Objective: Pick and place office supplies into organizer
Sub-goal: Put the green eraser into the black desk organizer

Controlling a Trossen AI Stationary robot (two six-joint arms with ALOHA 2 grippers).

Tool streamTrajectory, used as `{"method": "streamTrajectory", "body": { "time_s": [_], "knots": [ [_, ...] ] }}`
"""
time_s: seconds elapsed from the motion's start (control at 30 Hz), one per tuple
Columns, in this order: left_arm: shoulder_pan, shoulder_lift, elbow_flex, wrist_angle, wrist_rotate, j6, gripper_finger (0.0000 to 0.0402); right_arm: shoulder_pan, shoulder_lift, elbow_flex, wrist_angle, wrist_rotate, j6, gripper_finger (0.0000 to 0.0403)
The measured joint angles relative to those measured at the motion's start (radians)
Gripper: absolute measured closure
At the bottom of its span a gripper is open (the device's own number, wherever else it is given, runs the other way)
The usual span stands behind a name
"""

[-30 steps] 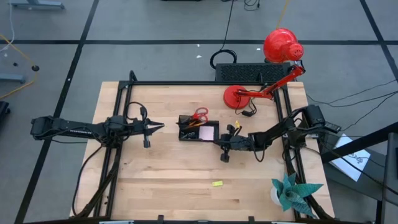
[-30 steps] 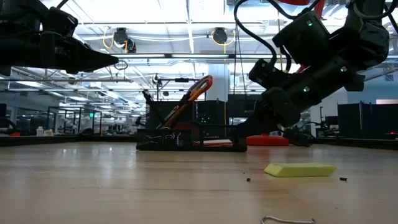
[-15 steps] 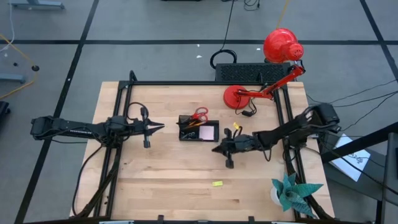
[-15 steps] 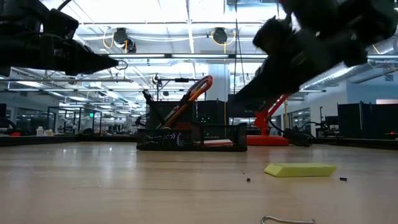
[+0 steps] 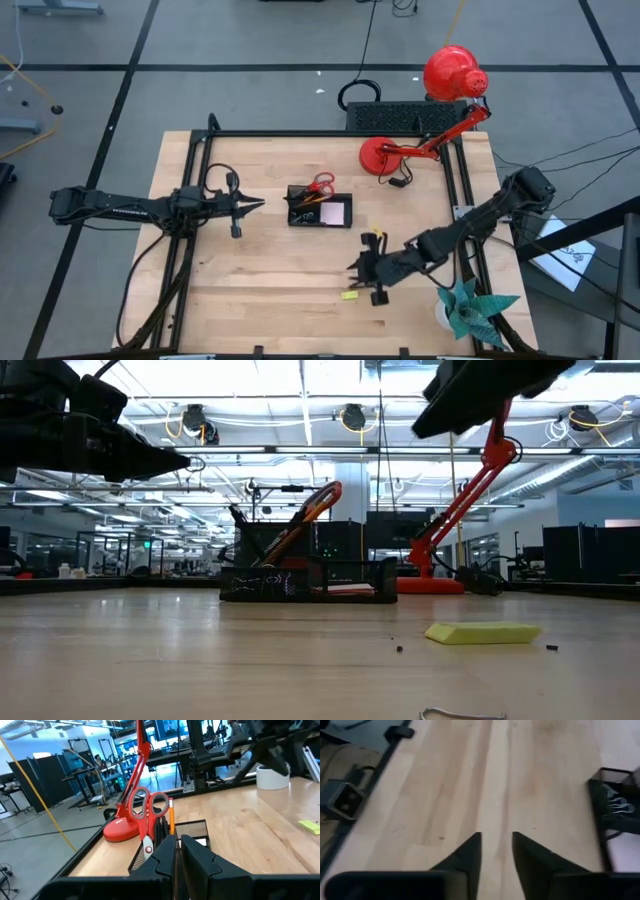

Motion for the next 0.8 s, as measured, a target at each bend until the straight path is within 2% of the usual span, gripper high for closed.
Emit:
{"method": "streamTrajectory", "body": {
  "time_s": [0.2,0.33,0.57,0.8],
  "knots": [
    [0.000,0.000,0.000,-0.001,0.000,-0.006,0.0364,0.040,0.023,0.000,-0.028,0.002,0.092,0.0219],
    [0.000,0.000,0.000,-0.003,0.000,-0.010,0.0364,0.044,0.066,0.001,0.003,0.002,0.133,0.0182],
    [0.000,0.000,0.000,-0.009,0.000,-0.011,0.0364,0.047,0.181,0.000,0.029,-0.005,0.149,0.0168],
    [0.000,0.000,0.000,-0.020,0.000,-0.013,0.0364,0.062,0.252,0.000,0.073,-0.061,0.200,0.0167]
  ]
}}
